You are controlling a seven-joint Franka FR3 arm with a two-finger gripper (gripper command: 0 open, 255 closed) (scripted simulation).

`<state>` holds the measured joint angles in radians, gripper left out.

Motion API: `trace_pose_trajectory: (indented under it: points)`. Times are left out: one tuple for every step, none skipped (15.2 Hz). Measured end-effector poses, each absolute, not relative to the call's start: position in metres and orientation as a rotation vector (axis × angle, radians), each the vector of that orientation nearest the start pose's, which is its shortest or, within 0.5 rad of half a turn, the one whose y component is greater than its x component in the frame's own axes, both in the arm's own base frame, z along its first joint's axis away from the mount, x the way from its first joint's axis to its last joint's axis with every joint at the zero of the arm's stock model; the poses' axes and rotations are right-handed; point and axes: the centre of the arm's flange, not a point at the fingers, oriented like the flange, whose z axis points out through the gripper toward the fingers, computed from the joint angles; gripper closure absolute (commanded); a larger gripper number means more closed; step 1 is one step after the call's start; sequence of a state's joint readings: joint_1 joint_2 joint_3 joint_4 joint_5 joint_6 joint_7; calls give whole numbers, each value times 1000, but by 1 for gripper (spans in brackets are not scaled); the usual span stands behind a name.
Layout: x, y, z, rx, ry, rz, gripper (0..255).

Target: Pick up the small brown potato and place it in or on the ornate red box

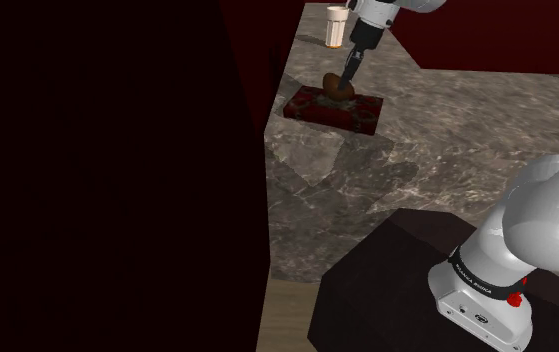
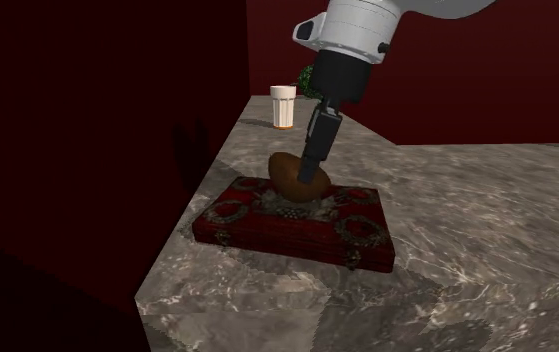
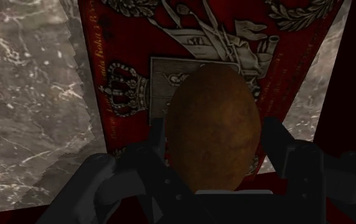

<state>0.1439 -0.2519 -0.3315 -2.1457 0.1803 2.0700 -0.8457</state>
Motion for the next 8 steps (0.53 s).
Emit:
trace_pose_trajectory:
  points:
    - [491,-92,518,-2852,-865,-396,255]
    - [491,-93,510,-2851,-864,-398,255]
    - [491,-94,506,-2852,-864,-397,255]
    - [490,-94,505,-2853,-863,-398,255]
    - [490,-93,503,-2853,-863,-395,255]
    - [491,-94,503,-2853,-863,-395,255]
    - [491,-94,503,-2853,-864,-396,255]
    - [491,-94,502,-2854,-863,-395,255]
